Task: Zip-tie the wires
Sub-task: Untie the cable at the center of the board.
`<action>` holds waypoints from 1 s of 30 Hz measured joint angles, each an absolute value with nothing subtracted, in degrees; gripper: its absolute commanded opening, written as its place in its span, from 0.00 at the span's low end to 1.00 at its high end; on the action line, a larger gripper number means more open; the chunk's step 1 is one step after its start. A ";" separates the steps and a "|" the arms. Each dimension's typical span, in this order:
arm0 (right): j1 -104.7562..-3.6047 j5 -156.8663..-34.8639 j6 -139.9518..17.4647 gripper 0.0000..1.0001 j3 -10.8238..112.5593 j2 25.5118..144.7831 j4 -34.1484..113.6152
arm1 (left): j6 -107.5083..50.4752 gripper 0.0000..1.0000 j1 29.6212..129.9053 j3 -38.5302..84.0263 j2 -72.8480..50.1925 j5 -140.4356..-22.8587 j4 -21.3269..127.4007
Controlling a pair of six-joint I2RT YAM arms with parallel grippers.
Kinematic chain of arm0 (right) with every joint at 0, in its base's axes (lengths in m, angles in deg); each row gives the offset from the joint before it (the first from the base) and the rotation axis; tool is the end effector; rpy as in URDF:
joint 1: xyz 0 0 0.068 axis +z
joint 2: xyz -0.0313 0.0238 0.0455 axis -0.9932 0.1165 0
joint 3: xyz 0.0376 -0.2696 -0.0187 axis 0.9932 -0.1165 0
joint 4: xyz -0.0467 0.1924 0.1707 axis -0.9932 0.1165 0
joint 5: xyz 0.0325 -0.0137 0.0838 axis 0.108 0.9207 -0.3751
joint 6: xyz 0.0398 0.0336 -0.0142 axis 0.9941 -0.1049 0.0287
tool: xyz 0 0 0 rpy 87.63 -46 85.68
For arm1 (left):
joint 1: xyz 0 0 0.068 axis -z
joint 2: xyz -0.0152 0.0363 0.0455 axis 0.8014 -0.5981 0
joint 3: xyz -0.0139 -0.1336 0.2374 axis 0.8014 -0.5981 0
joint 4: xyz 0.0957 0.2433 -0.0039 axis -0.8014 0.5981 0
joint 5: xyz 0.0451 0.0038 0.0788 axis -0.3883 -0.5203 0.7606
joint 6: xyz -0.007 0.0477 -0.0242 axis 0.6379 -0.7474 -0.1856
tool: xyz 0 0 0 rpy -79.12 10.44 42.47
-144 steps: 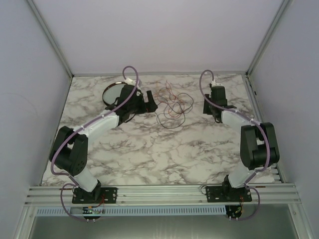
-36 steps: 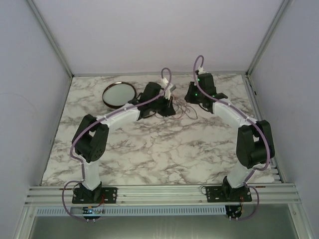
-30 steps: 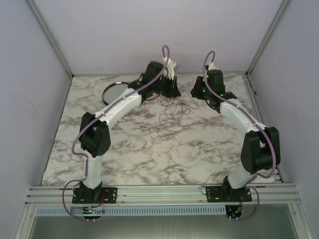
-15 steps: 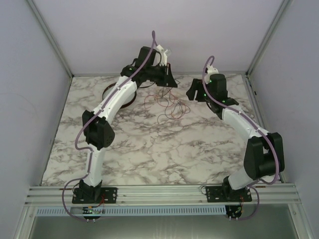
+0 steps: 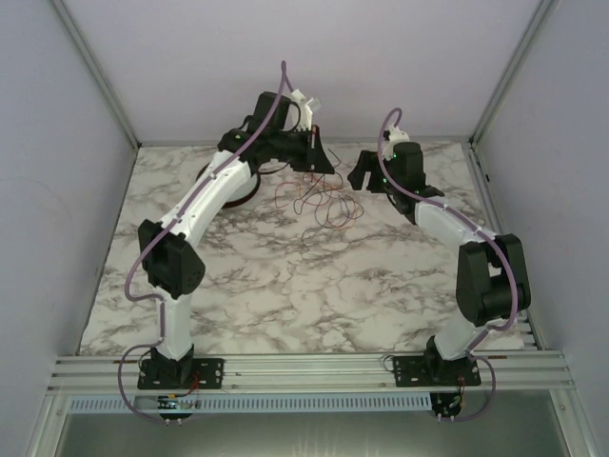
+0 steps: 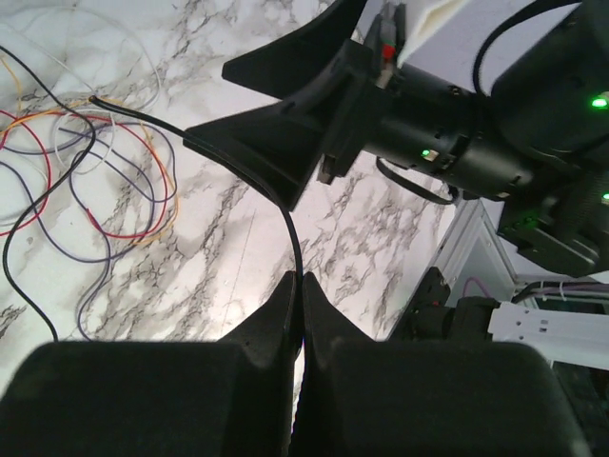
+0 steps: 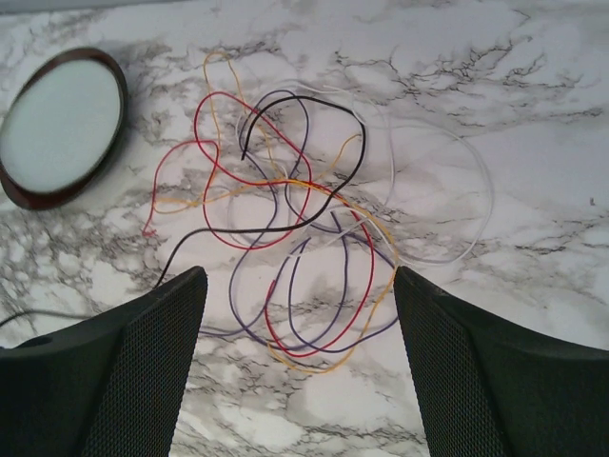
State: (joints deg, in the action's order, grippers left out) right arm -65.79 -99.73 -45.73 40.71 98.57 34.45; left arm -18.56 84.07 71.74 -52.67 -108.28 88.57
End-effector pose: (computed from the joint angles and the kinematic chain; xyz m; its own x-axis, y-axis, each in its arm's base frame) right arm 0.3634 0.1222 0.2654 -0.5415 0.2195 -0.8115 -0.2838 0.8609 0.4223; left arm 0.3922 -0.2575 0.3778 -0.6995 0.0666 -0.7116 0.6375 0.5082 -0.5791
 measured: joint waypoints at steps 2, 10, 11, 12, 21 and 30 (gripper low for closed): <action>-65.90 -98.81 -42.74 0.79 40.71 98.57 34.36 | -18.12 0.00 84.07 70.48 -50.62 -107.45 88.07; -66.20 -98.38 -28.22 0.79 43.70 104.31 34.43 | -15.54 0.00 84.07 69.05 -45.59 -105.66 83.92; -66.20 -98.55 -26.78 0.79 44.38 105.62 34.45 | -15.21 0.00 84.07 68.84 -45.28 -105.66 83.37; -66.20 -98.77 -25.69 0.78 44.99 106.87 34.45 | -14.95 0.00 84.07 68.46 -44.93 -105.66 82.89; -65.50 -101.44 -18.61 0.78 47.98 113.41 34.62 | -13.62 0.00 84.07 64.92 -44.06 -105.40 80.77; -63.52 -103.36 -14.98 0.75 50.87 116.97 34.03 | -12.39 0.00 84.07 64.33 -43.05 -105.46 78.95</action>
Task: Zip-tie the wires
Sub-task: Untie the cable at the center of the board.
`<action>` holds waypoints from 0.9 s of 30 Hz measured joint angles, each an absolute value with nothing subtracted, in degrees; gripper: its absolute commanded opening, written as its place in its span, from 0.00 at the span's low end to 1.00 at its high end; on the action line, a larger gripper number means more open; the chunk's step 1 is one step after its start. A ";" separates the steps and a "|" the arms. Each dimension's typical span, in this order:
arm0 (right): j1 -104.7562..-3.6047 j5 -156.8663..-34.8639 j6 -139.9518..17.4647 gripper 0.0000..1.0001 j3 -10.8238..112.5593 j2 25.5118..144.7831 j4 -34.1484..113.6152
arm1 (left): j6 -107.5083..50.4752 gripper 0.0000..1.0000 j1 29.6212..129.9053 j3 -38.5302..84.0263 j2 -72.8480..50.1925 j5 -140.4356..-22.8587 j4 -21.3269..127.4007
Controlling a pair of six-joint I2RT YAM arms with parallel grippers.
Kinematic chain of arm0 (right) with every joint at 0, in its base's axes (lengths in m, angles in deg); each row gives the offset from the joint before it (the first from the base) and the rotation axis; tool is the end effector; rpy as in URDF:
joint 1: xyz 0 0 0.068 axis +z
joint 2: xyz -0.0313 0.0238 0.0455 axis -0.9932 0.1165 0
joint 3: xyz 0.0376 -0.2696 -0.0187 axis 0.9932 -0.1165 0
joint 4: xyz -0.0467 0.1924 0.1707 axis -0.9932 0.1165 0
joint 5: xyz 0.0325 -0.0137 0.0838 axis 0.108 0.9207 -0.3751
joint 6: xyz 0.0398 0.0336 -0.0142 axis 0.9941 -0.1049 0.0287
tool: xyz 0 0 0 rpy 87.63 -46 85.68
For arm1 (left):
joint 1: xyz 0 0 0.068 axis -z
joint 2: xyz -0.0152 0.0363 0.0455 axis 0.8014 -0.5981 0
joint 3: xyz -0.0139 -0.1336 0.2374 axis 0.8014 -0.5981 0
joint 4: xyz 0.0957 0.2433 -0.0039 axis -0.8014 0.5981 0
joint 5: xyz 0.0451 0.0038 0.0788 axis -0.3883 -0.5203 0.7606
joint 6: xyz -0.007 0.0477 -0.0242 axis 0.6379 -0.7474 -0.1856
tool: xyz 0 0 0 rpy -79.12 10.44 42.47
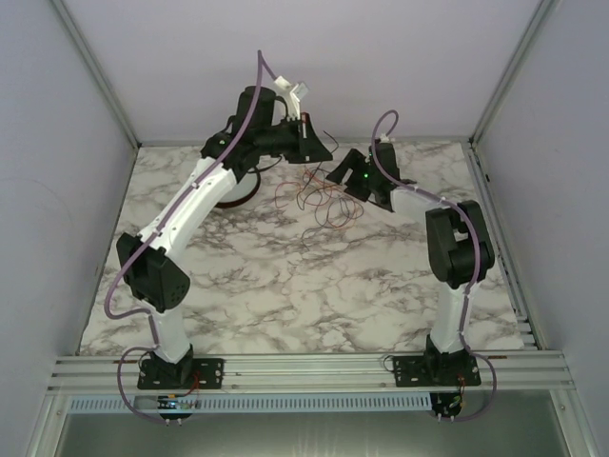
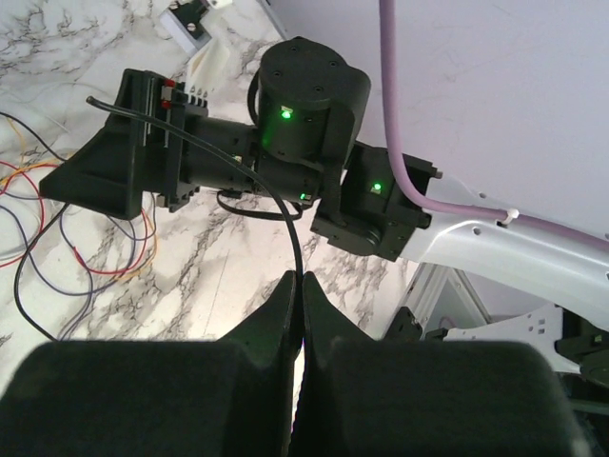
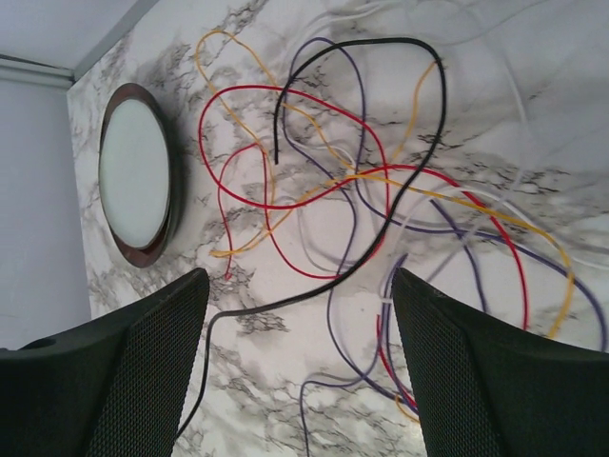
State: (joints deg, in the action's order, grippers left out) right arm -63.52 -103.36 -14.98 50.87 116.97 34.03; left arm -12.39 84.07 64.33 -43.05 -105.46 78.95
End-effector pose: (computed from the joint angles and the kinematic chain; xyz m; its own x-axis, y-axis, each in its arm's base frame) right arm 0.4163 0.1597 0.1984 -0.7284 0.5581 -0.3974 0.0792 0.6447 0.7603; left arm 0.3629 -0.2383 0.4228 -0.6290 -0.0835 -0.7729 0.6520 0.4847 -0.5831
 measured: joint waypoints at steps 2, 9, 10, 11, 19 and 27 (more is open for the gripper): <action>-63.10 -103.60 -14.63 0.72 51.61 117.52 33.86 | -12.37 0.00 84.07 63.98 -42.59 -105.44 78.84; -62.31 -104.41 -12.81 0.58 52.42 119.53 32.40 | -12.00 0.00 84.07 62.56 -41.20 -105.44 78.01; -62.31 -104.37 -12.55 0.53 52.44 119.83 32.26 | -11.93 0.00 84.07 62.48 -41.09 -105.46 77.84; -62.31 -104.34 -12.25 0.47 52.53 120.20 32.18 | -11.91 0.00 84.07 62.30 -40.93 -105.46 77.51; -62.77 -102.14 -12.47 0.00 53.27 121.36 31.13 | -11.69 0.00 83.77 58.24 -36.71 -102.95 76.16; -63.23 -93.76 -19.61 0.00 52.75 111.31 32.00 | -9.27 0.00 77.84 43.04 -21.26 -94.69 70.41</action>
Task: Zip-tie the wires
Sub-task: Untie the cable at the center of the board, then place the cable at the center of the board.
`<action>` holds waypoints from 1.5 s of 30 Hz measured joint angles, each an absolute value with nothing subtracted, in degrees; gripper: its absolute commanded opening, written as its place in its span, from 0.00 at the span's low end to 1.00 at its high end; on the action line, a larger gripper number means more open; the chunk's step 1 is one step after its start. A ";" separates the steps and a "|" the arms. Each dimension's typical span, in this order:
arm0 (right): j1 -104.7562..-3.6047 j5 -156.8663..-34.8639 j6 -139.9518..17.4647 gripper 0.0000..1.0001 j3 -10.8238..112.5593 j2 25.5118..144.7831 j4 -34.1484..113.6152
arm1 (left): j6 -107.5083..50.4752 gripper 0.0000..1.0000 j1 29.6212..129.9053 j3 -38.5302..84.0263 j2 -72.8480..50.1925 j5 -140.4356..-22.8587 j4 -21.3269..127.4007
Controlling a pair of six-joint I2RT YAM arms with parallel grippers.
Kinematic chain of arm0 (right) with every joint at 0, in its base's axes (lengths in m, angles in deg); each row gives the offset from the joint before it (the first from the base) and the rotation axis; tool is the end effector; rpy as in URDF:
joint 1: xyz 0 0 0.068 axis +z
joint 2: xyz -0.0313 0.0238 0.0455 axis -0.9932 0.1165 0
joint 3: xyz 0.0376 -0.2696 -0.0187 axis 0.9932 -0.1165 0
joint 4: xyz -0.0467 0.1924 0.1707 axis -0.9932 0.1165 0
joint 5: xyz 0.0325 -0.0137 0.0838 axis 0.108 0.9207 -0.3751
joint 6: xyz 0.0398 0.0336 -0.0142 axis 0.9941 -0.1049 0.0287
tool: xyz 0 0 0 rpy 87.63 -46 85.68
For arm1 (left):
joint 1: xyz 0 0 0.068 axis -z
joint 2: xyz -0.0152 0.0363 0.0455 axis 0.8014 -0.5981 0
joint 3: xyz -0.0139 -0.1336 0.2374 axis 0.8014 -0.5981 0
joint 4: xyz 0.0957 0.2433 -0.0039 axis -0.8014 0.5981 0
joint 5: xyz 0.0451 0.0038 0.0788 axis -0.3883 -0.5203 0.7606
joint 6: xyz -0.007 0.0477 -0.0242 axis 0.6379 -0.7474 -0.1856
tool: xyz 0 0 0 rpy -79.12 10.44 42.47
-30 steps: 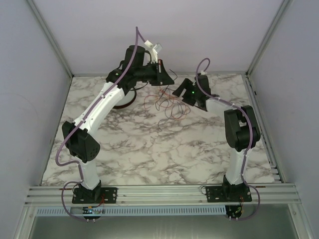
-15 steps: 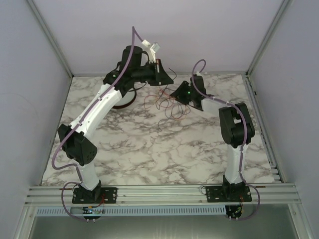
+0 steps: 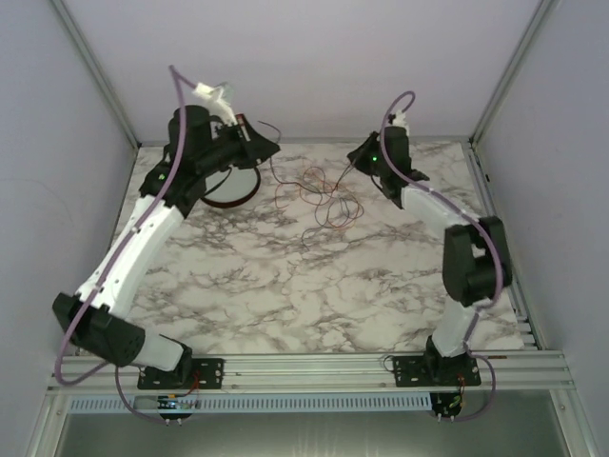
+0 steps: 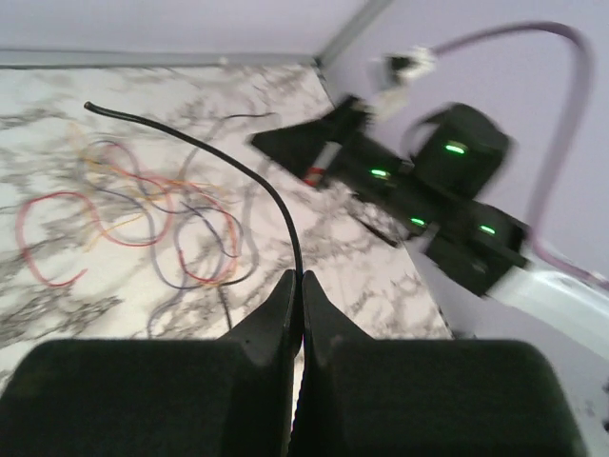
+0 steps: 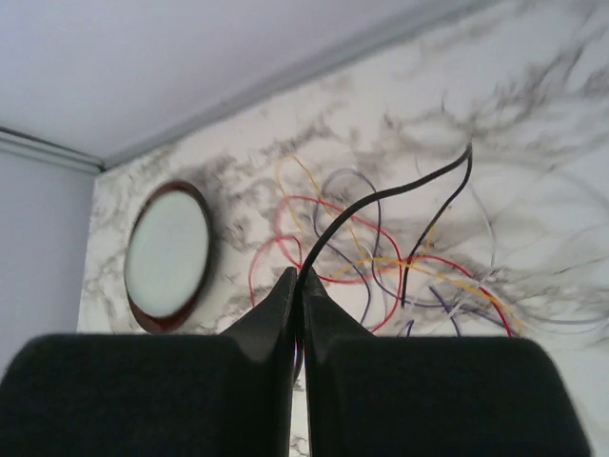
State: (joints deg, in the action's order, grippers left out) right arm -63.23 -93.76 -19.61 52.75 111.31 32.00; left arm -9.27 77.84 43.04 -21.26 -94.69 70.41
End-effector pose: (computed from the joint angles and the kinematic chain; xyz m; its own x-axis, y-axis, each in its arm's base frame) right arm 0.4138 0.1549 0.2542 -0.5576 0.5893 -0.5846 -0.0121 0.6984 0.7156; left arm 0.3041 -0.1532 0.4513 -0.4768 -0.3068 -0.8237 0.5476 0.6294 -0.5514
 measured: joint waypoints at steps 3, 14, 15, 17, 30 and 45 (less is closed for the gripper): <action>-63.08 -88.74 -23.35 0.00 50.91 103.50 32.35 | -8.26 0.00 75.98 37.19 -16.02 -90.53 67.94; -58.69 -65.72 -35.24 0.00 39.90 82.43 42.45 | -1.68 0.00 75.66 13.54 -5.85 -82.55 57.88; -58.47 -64.63 -35.63 0.00 38.48 81.21 43.65 | -0.92 0.00 75.66 12.31 -6.03 -82.75 57.18; -58.40 -62.90 -35.92 0.00 35.53 78.94 45.75 | 0.31 0.00 75.66 10.00 -6.27 -82.93 55.65; -56.89 -59.12 -32.25 0.00 24.31 77.34 55.17 | 7.15 0.00 76.88 -11.40 -3.21 -75.58 48.68; -53.48 -62.44 -30.13 0.36 32.62 98.94 60.15 | 9.99 0.00 76.90 -19.09 -1.98 -61.79 47.68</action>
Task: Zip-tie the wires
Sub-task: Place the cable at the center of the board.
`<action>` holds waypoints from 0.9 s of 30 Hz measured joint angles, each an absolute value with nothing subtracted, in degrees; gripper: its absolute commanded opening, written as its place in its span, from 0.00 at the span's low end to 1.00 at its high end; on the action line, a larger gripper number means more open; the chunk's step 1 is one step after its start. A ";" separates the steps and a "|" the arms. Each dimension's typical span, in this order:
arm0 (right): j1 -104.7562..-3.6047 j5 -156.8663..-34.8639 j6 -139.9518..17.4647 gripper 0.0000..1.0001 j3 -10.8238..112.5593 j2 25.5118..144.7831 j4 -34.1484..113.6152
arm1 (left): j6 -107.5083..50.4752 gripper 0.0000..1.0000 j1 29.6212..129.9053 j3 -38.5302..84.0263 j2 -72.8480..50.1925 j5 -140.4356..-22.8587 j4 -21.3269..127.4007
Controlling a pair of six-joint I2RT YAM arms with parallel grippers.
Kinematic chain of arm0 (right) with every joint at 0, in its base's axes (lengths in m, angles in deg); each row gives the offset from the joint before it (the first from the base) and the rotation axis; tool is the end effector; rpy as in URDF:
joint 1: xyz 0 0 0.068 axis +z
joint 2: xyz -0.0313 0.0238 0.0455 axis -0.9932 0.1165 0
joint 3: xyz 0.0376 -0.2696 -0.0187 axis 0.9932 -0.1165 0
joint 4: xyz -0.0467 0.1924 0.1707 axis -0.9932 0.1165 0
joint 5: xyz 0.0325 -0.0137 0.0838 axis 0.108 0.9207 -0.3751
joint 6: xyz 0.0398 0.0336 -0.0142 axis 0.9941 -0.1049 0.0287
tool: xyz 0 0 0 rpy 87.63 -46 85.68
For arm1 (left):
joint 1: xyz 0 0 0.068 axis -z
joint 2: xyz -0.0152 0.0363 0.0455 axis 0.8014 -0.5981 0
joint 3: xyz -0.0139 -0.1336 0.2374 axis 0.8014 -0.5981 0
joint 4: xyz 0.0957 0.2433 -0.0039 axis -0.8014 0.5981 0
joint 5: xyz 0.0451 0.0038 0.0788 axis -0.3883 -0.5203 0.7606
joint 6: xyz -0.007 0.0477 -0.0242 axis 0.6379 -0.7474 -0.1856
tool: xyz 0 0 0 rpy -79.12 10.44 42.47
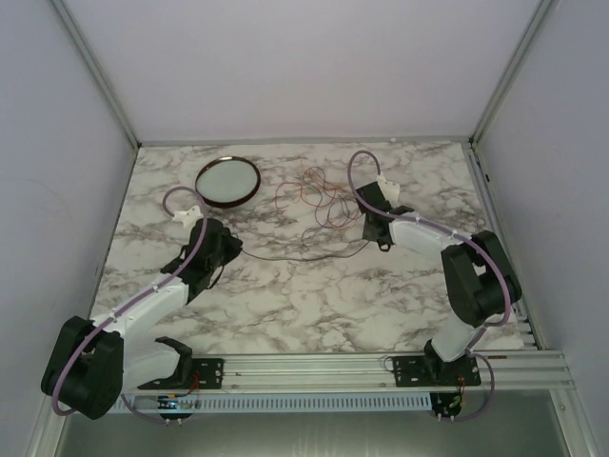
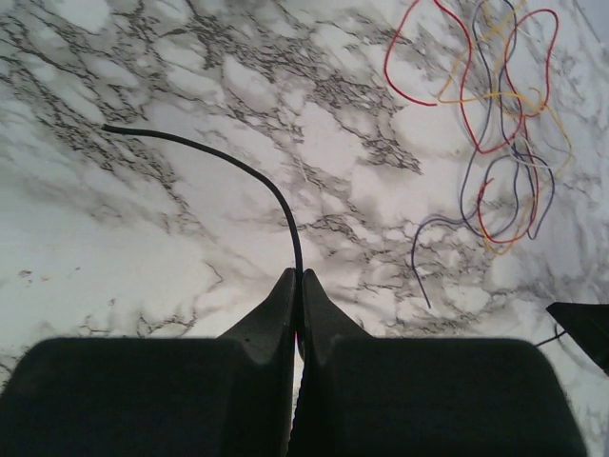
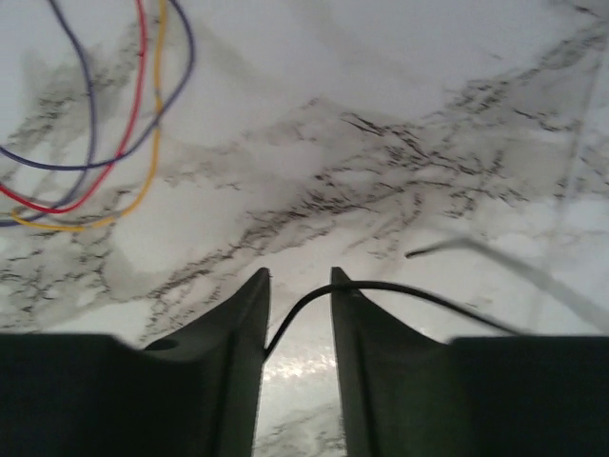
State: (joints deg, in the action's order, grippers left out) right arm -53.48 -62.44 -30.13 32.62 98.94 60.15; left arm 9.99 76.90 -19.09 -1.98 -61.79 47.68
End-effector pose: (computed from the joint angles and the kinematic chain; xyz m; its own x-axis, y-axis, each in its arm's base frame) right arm 0.2929 0.1501 0.1847 -0.7375 0.2152 -0.6401 0.2569 0.9660 0.0287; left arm 0.2253 -0.0907 0.2088 -0.4553 -0.6209 -0.6381 -0.1848 0.7670 -0.6144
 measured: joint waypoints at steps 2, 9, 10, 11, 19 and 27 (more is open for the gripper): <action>-53.48 -63.43 -30.34 0.41 34.04 100.34 60.20 | 10.12 0.00 76.90 -19.49 -1.98 -60.57 47.68; -54.97 -67.10 -31.46 0.50 37.14 100.95 60.20 | 10.10 0.00 76.90 -19.49 -2.49 -57.18 47.74; -55.69 -67.60 -31.66 0.52 37.14 100.88 60.28 | 10.08 0.00 76.90 -19.49 -2.55 -56.55 47.76; -56.70 -68.08 -31.87 0.52 37.12 100.75 60.46 | 9.92 0.00 76.90 -19.49 -2.57 -55.91 47.92; -65.64 -70.22 -33.58 0.53 35.29 98.22 61.38 | 8.81 0.00 76.86 -19.58 -2.57 -52.98 49.18; -63.69 -74.29 -34.21 0.52 33.36 96.73 61.46 | 8.72 0.00 76.84 -20.80 -2.57 -52.81 49.40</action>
State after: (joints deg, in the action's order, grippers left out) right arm -63.69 -74.29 -34.21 33.36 96.73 61.46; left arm 8.72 76.84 -20.80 -2.57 -52.81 49.40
